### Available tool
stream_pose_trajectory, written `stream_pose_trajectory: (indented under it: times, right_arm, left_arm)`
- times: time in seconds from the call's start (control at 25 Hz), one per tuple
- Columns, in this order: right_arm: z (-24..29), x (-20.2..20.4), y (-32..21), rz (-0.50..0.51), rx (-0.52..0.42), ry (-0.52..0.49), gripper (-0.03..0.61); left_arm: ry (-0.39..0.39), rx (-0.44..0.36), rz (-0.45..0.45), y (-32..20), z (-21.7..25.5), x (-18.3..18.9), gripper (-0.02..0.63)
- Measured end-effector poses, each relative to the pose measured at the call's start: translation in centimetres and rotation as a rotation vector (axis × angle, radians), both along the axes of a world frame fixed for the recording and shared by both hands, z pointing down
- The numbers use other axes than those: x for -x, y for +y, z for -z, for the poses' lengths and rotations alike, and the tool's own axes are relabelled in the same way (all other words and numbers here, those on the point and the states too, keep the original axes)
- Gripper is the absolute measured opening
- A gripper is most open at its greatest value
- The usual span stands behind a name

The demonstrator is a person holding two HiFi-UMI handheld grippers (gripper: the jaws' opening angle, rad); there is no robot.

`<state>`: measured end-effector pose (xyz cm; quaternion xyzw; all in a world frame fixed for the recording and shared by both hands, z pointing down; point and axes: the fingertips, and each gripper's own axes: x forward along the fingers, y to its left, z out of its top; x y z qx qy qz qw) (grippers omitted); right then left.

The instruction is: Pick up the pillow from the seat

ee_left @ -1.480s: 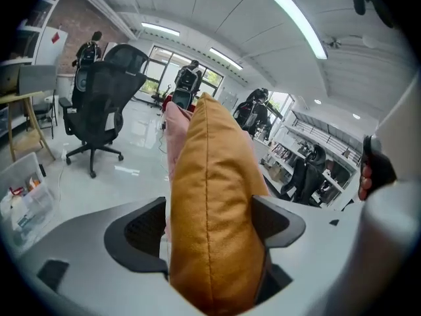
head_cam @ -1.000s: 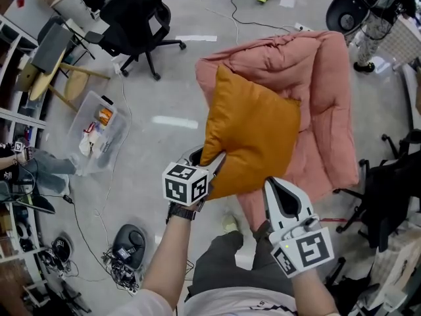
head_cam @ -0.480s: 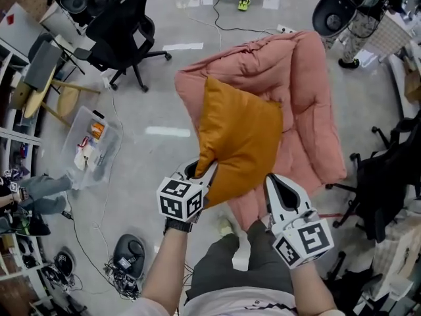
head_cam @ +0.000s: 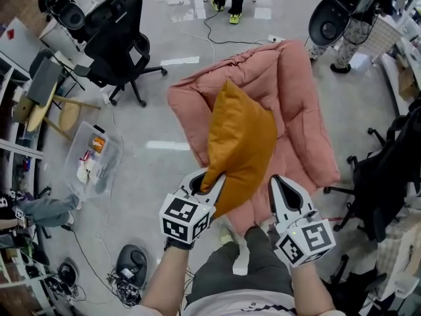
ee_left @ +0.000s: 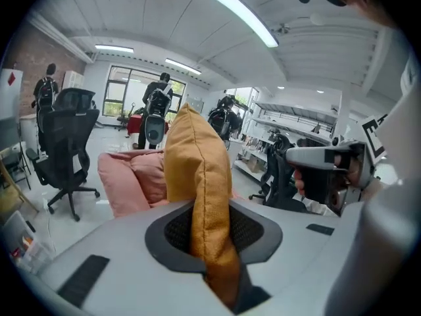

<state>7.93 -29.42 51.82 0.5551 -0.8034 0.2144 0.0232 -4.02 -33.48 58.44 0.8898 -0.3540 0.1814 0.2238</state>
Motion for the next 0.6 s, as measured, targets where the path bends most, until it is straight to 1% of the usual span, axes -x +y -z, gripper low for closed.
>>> stream_pose_trajectory:
  times: [0.24,0.44,0.6]
  right_arm:
    - [2.5,-1.0,0.5,-0.013,-0.044,-0.022,0.015]
    - [5.3,-1.2,0.7,-0.005,-0.077,-0.003,0.015]
    - [8.4,-1.0,0.6,0.009,-0.125,0.011,0.015]
  left_arm:
    - [-0.040,-0.063,0.004,1.1,5.1,-0.2,0.097]
    - [-0.043,-0.101,0.024,1.7,9.5,0.2,0.098]
    - [-0.038,-0.134,0.040,2.0,13.1,0.7,0.100]
